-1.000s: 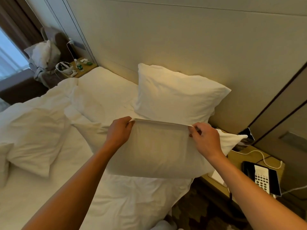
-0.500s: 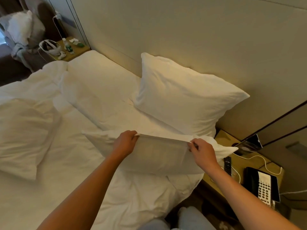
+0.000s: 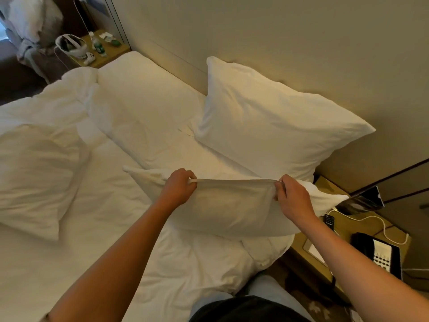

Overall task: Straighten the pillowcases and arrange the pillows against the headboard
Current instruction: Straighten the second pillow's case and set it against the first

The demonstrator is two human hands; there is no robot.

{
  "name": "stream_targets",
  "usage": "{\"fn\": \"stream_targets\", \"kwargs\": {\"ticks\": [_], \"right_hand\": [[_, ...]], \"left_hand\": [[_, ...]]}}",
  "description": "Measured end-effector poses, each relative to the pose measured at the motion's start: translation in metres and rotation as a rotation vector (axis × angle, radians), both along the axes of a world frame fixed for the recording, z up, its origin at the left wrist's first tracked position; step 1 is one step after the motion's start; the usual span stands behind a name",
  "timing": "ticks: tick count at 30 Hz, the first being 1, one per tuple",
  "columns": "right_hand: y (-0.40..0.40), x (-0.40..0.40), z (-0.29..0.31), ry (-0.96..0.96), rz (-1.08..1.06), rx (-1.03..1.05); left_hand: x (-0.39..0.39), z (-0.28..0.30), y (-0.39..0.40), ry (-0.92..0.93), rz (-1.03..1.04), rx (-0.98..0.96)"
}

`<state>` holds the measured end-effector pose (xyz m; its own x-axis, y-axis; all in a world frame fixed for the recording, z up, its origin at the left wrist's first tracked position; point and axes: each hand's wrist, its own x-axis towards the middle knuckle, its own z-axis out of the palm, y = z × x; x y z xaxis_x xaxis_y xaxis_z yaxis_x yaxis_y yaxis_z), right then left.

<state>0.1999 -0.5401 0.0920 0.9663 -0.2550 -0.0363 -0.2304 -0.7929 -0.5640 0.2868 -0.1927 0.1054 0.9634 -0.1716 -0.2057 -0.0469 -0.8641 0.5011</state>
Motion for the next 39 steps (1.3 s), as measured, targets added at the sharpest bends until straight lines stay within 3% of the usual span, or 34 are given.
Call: {"fn": "stream_targets", "kwargs": {"ticks": [13,19,39], "right_hand": [[-0.01,0.012,-0.003,0.065,0.068,-0.104],[-0.014,0.012,-0.005,0.054,0.038,-0.067],[-0.005,-0.01,0.004,0.009,-0.009,-0.01]], "left_hand": [[0.015,0.001,0.004,-0.021,-0.107,0.061],[0.015,0.002,0.003,0.029,-0.063,0.033],[0.009,0.017,0.022,-0.07,-0.105,0.092]]}}
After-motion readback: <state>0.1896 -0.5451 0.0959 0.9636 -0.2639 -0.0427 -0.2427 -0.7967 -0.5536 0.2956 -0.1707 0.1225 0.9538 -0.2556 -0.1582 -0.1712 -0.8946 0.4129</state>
